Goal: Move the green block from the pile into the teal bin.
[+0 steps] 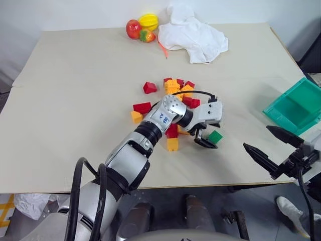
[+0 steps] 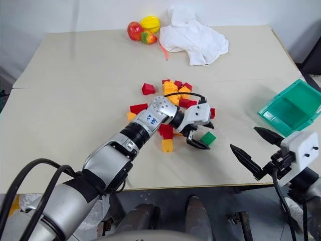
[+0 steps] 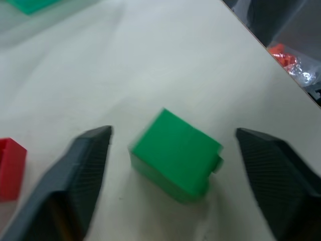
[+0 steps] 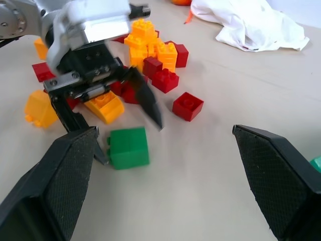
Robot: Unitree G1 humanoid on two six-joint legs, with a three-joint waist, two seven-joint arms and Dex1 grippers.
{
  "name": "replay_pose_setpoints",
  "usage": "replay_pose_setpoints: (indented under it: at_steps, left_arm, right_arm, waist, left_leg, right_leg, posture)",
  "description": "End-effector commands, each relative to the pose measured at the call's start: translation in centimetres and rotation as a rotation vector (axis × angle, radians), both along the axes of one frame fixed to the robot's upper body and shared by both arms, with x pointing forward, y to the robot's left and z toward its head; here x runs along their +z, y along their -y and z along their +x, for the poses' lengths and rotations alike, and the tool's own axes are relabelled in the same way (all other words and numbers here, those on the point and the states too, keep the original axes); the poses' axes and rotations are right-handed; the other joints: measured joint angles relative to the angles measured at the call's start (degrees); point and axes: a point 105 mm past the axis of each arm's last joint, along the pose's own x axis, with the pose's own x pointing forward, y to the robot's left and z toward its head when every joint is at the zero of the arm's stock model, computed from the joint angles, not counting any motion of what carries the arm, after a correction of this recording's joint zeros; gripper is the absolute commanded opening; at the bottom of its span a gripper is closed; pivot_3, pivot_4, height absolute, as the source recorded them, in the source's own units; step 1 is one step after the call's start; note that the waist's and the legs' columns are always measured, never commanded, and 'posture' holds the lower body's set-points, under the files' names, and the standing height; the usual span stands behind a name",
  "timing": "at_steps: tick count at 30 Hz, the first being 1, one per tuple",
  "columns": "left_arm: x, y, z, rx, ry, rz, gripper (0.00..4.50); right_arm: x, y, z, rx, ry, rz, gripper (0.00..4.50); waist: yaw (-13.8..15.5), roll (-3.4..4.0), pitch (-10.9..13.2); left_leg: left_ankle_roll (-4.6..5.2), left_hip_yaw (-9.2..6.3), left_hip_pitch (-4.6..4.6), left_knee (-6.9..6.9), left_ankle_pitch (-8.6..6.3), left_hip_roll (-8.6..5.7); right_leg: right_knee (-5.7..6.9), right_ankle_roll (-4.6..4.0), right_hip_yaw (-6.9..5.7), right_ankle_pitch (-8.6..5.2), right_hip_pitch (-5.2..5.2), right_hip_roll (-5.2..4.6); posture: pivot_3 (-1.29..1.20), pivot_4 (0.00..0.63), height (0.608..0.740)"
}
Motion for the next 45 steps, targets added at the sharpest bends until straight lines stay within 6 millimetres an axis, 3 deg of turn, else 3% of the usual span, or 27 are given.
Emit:
replay_pose_setpoints:
  at_steps: [1, 7, 10, 16, 19, 22, 28, 34, 42, 45]
  left_arm:
    - [3.3, -1.3, 1.0, -0.001, 0.095, -0.165, 4.48]
    - [4.6, -6.4, 1.9, 0.015, 0.056, -0.252, 4.48]
    - [4.7, -8.4, 2.0, 0.035, 0.012, -0.275, 4.48]
    - [4.2, -13.3, 0.9, 0.06, -0.034, -0.385, 4.48]
    - [3.9, -16.2, -0.5, 0.058, -0.089, -0.455, 4.48]
    - [4.4, -17.6, -1.4, 0.062, -0.115, -0.531, 4.48]
    - [2.7, -21.4, -4.3, 0.116, -0.036, -0.445, 4.48]
    - [2.9, -21.6, -6.0, 0.17, -0.036, -0.481, 4.48]
    - [3.0, -20.9, -6.8, 0.165, -0.06, -0.503, 4.48]
    - [3.0, -20.8, -7.0, 0.157, -0.07, -0.503, 4.5]
  right_arm:
    - [1.4, -0.6, -1.1, 0.002, 0.019, -0.037, 4.5]
    - [1.3, -0.4, -3.6, 0.005, -0.103, -0.112, 4.5]
    - [0.9, -1.0, -3.8, 0.03, -0.159, -0.11, 4.5]
    - [-0.7, -4.4, -0.2, 0.148, -0.233, -0.103, 4.5]
    - [-2.4, -5.6, 2.7, 0.178, -0.297, -0.109, 4.5]
    - [-3.2, -6.2, 4.3, 0.183, -0.327, -0.122, 4.5]
    - [-5.1, -7.0, 7.6, 0.171, -0.387, -0.167, 4.5]
    - [-6.2, -7.0, 8.3, 0.185, -0.43, -0.219, 4.5]
    - [-6.8, -6.9, 8.2, 0.21, -0.444, -0.256, 4.5]
    - [-6.2, -6.7, 8.3, 0.204, -0.413, -0.242, 3.66]
  waist:
    - [-0.1, 0.0, 0.0]
    - [0.1, 0.02, 0.0]
    - [0.1, 0.01, 0.0]
    - [-0.5, -0.03, 0.1]
    - [-0.5, -0.06, 0.1]
    - [-0.1, -0.05, 0.1]
    - [-0.4, -0.03, 0.1]
    - [0.3, -0.03, 0.1]
    - [-0.2, 0.01, 0.1]
    - [-0.3, 0.01, 0.1]
  left_leg:
    - [0.0, 0.01, 0.01, 0.0, 0.0, 0.01]
    - [0.02, 0.03, 0.06, -0.02, -0.01, 0.01]
    - [0.06, 0.03, 0.07, -0.02, -0.03, 0.02]
    - [0.08, 0.2, 0.2, -0.02, -0.02, 0.12]
    - [0.04, 0.16, 0.22, -0.02, 0.0, 0.15]
    - [0.03, 0.17, 0.19, 0.0, -0.01, 0.14]
    - [0.08, -0.09, -0.14, 0.2, -0.08, 0.1]
    - [0.07, -0.18, -0.14, 0.28, -0.11, 0.14]
    - [0.03, -0.12, -0.13, 0.31, -0.13, 0.16]
    - [0.03, -0.11, -0.13, 0.31, -0.13, 0.17]
  right_leg:
    - [-0.01, 0.0, 0.01, 0.0, -0.01, 0.0]
    - [-0.01, 0.0, 0.05, 0.01, 0.03, 0.01]
    - [0.06, 0.04, 0.06, 0.05, 0.07, 0.02]
    - [0.06, -0.01, 0.16, 0.15, 0.1, 0.05]
    - [-0.09, -0.05, 0.14, 0.15, 0.08, 0.07]
    - [-0.13, -0.09, 0.14, 0.17, 0.07, 0.06]
    - [-0.11, -0.11, -0.15, 0.19, 0.0, -0.01]
    - [-0.12, -0.11, -0.29, 0.19, 0.07, 0.02]
    - [-0.09, -0.13, -0.24, 0.21, 0.07, 0.05]
    - [-0.11, -0.13, -0.24, 0.21, 0.07, 0.06]
  posture:
    - [0.0, 0.15, 0.74]
    - [0.0, 0.15, 0.74]
    - [0.0, 0.15, 0.74]
    - [0.0, 0.15, 0.74]
    - [0.0, 0.15, 0.74]
    - [0.0, 0.15, 0.74]
    - [0.0, 0.15, 0.74]
    - [0.0, 0.15, 0.74]
    - [0.0, 0.15, 0.74]
    - [0.0, 0.15, 0.74]
